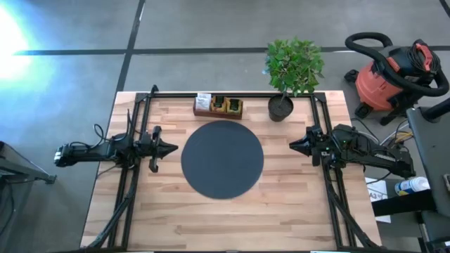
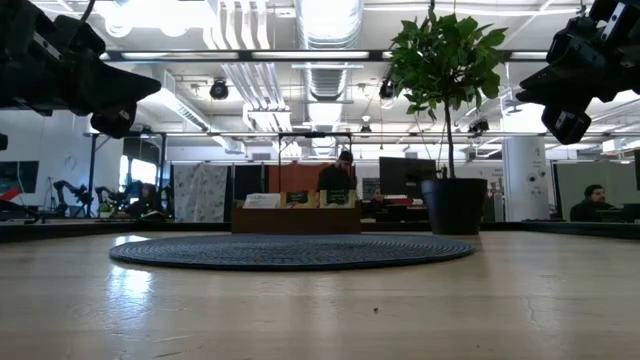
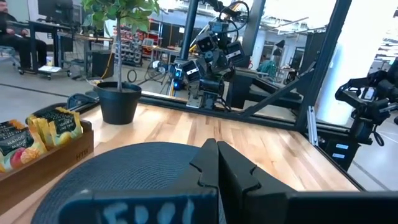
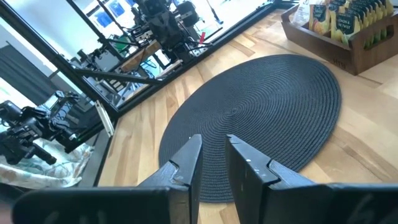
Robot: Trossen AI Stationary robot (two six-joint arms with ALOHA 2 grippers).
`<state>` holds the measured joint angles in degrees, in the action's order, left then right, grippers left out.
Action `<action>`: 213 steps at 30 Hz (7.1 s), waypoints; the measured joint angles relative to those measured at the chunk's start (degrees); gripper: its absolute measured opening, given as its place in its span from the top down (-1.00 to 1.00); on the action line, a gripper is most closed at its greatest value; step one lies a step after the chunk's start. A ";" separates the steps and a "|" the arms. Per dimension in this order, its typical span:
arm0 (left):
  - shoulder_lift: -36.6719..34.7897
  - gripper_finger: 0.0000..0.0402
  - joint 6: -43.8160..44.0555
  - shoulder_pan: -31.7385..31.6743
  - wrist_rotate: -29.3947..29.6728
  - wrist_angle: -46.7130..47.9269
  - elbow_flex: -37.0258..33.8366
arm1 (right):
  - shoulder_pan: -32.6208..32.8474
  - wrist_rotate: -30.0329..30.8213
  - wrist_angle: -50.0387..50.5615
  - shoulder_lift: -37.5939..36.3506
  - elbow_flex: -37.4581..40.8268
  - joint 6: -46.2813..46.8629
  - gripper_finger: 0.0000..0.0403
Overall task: Pick & Place Tea
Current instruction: Return to Home Position
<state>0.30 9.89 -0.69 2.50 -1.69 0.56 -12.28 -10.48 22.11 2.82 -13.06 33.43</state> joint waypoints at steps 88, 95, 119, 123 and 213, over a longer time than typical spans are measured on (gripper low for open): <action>0.26 1.00 -0.02 0.00 -0.09 0.42 0.11 | 18.28 4.61 -23.56 -2.68 12.52 -31.93 0.66; 0.26 1.00 -0.02 0.00 -0.09 0.42 0.11 | 18.28 4.59 -23.58 -2.68 12.52 -31.93 0.66; 0.26 1.00 -0.02 0.00 -0.07 0.43 0.11 | 18.28 4.59 -23.58 -2.68 12.52 -31.95 0.66; 0.26 1.00 -0.02 -0.02 -0.07 0.42 0.11 | 18.28 4.59 -23.58 -2.68 12.52 -31.95 0.66; 0.28 1.00 -0.02 -0.04 -0.07 0.42 0.11 | 18.26 4.59 -23.60 -2.68 12.50 -31.96 0.66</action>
<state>0.58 9.87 -0.73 2.44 -1.27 0.67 5.98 -5.89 -1.49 0.14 -0.56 1.47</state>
